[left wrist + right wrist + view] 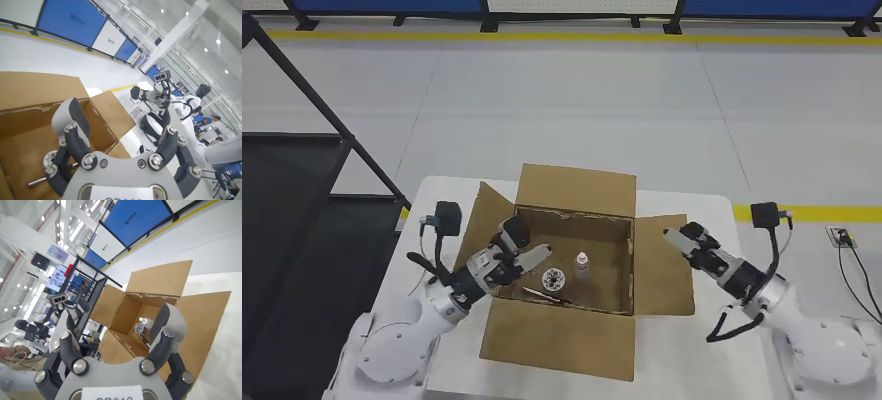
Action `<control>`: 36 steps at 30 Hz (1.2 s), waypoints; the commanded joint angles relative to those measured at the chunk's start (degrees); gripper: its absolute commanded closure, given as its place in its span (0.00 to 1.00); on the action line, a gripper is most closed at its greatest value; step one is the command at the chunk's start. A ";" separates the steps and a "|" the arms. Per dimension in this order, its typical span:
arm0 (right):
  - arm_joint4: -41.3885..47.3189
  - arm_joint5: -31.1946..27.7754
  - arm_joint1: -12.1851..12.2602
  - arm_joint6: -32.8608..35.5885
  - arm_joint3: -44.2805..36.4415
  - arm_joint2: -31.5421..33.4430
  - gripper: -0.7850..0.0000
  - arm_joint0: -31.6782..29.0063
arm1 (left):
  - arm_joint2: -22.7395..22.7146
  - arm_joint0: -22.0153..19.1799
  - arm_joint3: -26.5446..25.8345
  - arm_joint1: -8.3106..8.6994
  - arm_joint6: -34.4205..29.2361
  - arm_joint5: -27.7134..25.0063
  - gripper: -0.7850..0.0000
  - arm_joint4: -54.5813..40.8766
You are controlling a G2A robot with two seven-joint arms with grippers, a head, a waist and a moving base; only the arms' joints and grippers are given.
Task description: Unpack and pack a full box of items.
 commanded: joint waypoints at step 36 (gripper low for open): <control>-40.73 11.11 -5.33 11.48 22.39 -43.28 0.00 28.82 | -24.98 16.65 -1.16 2.08 4.38 -0.70 0.00 -21.77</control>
